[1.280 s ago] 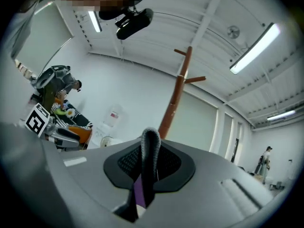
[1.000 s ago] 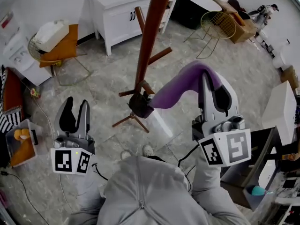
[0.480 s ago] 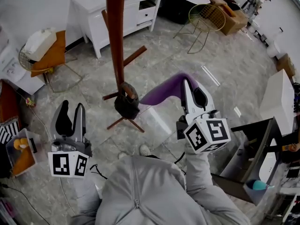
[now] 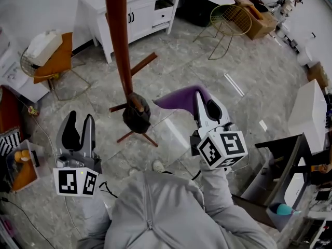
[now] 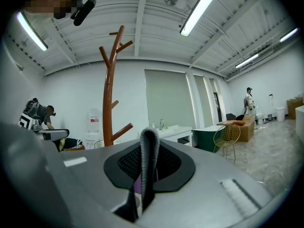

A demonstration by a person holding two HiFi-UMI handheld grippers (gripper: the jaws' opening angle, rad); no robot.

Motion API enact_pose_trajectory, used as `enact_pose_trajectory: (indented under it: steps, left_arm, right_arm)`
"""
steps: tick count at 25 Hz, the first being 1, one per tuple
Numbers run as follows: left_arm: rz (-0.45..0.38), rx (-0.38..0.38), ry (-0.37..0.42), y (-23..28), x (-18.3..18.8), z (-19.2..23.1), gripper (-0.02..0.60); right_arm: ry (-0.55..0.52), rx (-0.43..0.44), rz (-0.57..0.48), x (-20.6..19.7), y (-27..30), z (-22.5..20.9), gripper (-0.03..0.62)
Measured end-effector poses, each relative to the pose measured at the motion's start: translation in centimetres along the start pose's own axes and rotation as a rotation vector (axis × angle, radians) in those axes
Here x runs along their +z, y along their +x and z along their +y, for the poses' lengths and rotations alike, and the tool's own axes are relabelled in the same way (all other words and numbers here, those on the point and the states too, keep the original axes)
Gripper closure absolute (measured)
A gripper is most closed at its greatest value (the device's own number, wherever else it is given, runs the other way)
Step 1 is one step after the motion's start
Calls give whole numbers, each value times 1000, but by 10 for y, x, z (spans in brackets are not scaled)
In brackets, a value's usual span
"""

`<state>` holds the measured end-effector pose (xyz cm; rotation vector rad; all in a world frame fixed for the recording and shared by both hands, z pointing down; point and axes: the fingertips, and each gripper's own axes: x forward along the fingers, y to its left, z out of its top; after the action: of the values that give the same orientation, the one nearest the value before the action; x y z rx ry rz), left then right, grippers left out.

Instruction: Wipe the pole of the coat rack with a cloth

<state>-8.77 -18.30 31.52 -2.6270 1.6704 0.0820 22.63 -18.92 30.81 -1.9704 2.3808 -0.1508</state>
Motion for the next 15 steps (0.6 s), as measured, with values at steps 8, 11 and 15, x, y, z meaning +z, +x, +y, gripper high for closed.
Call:
enact_pose_trajectory:
  steps: [8, 11, 15]
  left_arm:
    - [3, 13, 7, 1, 0, 0, 376]
    - [2, 16, 9, 1, 1, 1, 376]
    - [-1, 19, 9, 1, 1, 1, 376]
  right_arm:
    - [-25, 20, 6, -3, 11, 4, 568]
    - [-30, 31, 5, -3, 14, 8, 569]
    - [-38, 46, -3, 0, 17, 13, 569]
